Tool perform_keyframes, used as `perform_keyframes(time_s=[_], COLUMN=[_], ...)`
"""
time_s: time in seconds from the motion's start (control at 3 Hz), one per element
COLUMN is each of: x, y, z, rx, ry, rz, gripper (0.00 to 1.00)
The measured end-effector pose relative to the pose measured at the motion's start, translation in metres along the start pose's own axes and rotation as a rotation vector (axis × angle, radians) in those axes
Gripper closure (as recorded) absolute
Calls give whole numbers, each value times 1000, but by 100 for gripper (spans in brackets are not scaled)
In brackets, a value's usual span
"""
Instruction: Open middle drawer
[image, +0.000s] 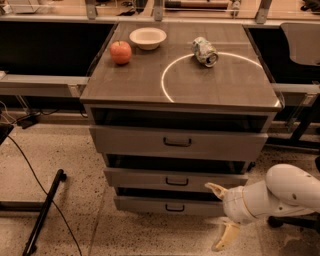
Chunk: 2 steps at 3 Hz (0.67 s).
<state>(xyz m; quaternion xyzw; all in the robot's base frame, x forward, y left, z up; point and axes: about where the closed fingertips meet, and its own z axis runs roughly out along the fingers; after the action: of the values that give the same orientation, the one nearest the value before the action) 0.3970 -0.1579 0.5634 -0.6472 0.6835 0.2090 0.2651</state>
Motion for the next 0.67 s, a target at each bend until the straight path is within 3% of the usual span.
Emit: perform_keyframes(time_s=[0.33, 0.67], x=[0, 26], y=[0, -34], z=[3, 10], rx=[3, 60], ry=[9, 63], rz=[-3, -67], gripper=[0, 0])
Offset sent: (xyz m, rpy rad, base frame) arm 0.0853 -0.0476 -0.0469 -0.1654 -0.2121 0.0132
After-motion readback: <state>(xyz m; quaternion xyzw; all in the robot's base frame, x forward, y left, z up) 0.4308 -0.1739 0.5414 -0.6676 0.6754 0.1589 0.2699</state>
